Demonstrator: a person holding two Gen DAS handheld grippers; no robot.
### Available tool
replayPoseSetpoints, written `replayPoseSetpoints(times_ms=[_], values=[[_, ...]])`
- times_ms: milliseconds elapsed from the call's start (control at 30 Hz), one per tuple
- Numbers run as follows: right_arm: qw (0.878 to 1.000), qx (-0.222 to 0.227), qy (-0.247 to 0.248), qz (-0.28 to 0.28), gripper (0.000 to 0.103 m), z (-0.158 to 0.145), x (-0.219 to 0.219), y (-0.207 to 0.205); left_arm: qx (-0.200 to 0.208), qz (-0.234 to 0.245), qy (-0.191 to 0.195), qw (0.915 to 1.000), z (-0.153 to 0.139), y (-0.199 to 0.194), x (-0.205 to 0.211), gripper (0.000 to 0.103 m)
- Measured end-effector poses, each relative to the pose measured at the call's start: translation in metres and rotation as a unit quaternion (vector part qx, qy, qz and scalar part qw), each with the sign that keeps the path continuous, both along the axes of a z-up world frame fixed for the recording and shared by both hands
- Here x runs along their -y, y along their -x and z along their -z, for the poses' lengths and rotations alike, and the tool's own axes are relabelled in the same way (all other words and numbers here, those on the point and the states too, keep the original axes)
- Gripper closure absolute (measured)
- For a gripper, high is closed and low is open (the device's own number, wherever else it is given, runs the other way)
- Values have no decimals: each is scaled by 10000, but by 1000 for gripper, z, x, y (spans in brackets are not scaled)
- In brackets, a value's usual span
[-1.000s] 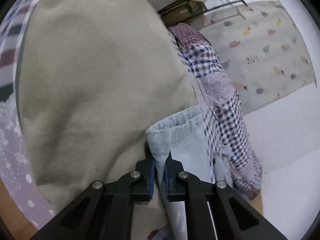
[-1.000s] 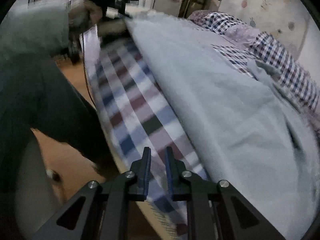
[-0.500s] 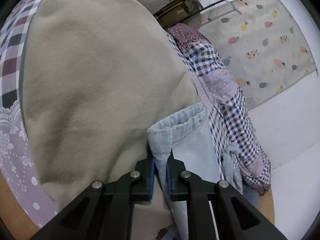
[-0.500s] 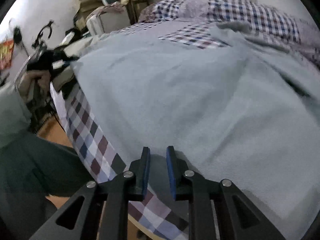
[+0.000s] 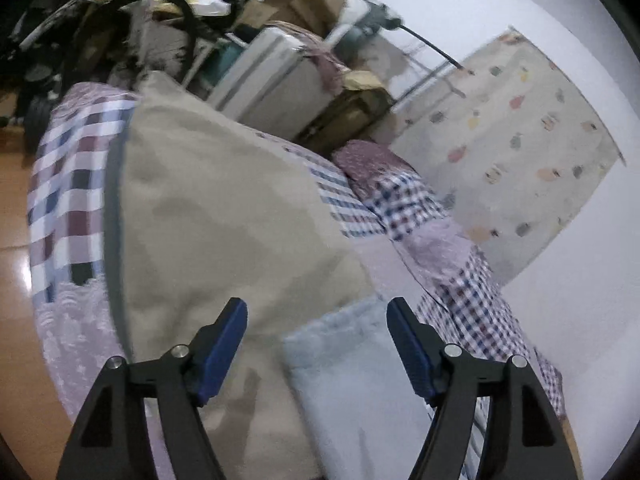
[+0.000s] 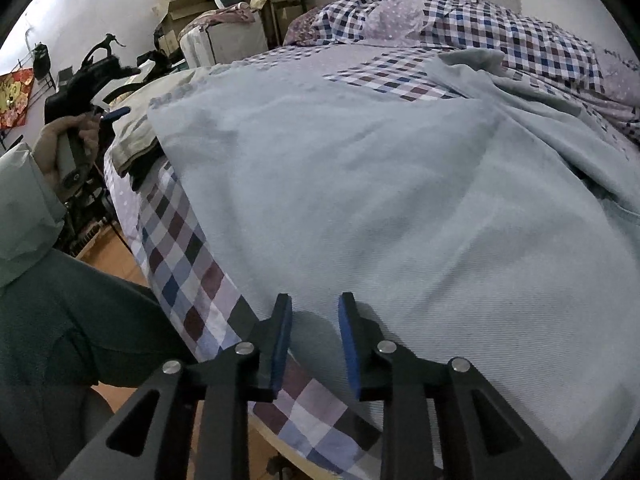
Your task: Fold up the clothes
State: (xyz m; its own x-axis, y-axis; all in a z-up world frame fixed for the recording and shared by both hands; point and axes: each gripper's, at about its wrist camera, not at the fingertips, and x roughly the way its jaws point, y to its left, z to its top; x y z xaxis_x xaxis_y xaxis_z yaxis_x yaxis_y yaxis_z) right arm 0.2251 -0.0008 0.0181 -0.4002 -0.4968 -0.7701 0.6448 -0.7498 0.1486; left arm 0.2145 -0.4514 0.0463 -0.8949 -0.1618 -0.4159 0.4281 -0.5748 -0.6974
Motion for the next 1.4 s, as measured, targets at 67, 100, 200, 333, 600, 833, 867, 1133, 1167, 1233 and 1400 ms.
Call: replayPoseSetpoints(times_ms=[67, 100, 200, 333, 600, 833, 867, 1133, 1167, 1233, 1400], values=[[10000, -35, 85, 22, 76, -3, -2, 0, -20, 310, 151, 9994, -6, 14, -19, 22], [9999, -60, 142, 44, 74, -5, -3, 0, -34, 487, 238, 9985, -9, 23, -30, 20], [9988, -120, 424, 230, 70, -13, -14, 3, -104, 928, 376, 9949, -20, 48, -67, 19], [9954, -195, 738, 576, 56, -23, -33, 8, -311, 1466, 500, 9874, -33, 81, -117, 18], [9889, -319, 659, 1294, 47, -36, -64, 29, 203, 2499, 639, 9659, -5, 156, -202, 18], [9809, -485, 512, 1813, 47, -55, -84, 71, 903, 2530, 954, 9585, 28, 196, -245, 18], [9800, -534, 471, 1859, 47, -60, -86, 82, 948, 2528, 1018, 9575, 29, 199, -247, 18], [9591, -1260, 687, 2440, 47, -115, -108, 169, 1132, 2452, 1175, 9556, 36, 215, -253, 18], [9537, -1353, 779, 2572, 46, -121, -116, 178, 1156, 2442, 1206, 9552, 37, 217, -254, 17], [9452, -1252, 1040, 2832, 46, -119, -140, 195, 1197, 2439, 1266, 9540, 38, 220, -255, 17], [9543, -732, 742, 2802, 46, -98, -185, 209, 1277, 2468, 1318, 9515, 39, 228, -257, 17]])
